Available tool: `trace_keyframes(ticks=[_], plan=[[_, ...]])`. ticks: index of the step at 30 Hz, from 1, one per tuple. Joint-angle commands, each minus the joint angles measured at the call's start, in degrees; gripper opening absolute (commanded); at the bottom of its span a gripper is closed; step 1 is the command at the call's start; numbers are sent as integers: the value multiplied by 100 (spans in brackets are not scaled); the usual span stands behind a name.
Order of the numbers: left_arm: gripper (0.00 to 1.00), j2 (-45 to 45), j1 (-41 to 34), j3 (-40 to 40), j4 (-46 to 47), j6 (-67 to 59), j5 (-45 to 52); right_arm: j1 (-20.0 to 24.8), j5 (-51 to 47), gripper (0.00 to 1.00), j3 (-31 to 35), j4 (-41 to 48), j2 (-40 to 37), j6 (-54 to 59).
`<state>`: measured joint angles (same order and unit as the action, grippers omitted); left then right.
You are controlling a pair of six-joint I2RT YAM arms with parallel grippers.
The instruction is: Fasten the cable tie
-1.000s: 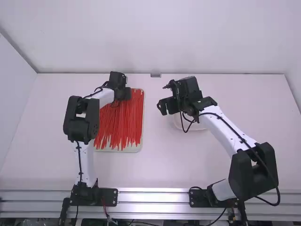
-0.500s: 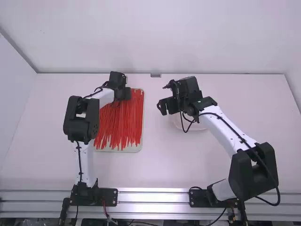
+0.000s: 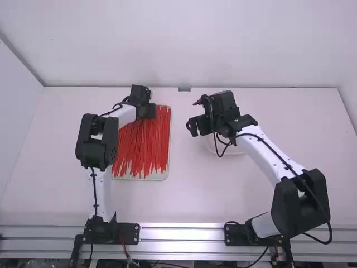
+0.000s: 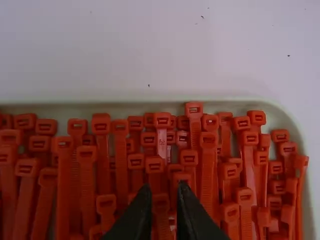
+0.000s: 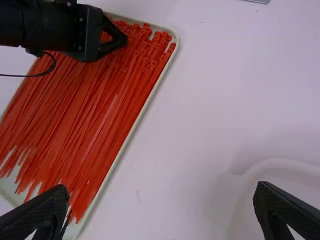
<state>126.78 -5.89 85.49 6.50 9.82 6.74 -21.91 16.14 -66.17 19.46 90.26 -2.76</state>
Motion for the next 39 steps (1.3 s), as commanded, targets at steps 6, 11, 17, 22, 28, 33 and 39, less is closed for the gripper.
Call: trace_keyframes(ticks=[6,11,17,22,28,33,39], plan=[[15,74,-55,-26,46,-63,-146,11,11,98,-157,9,46,7],[15,74,-55,-28,46,-61,-146,11,13,98,-157,9,46,7],[15,74,-94,-28,48,-61,-144,11,13,99,-157,9,46,7],[14,74,-125,-28,46,-66,-170,11,11,98,-157,11,46,7],[14,74,-125,-28,39,-70,-190,11,13,98,-157,9,46,9],[13,74,-116,-28,72,-66,-188,9,11,99,-157,9,46,7],[12,74,-127,-28,72,-68,-190,11,13,98,-157,33,46,9]])
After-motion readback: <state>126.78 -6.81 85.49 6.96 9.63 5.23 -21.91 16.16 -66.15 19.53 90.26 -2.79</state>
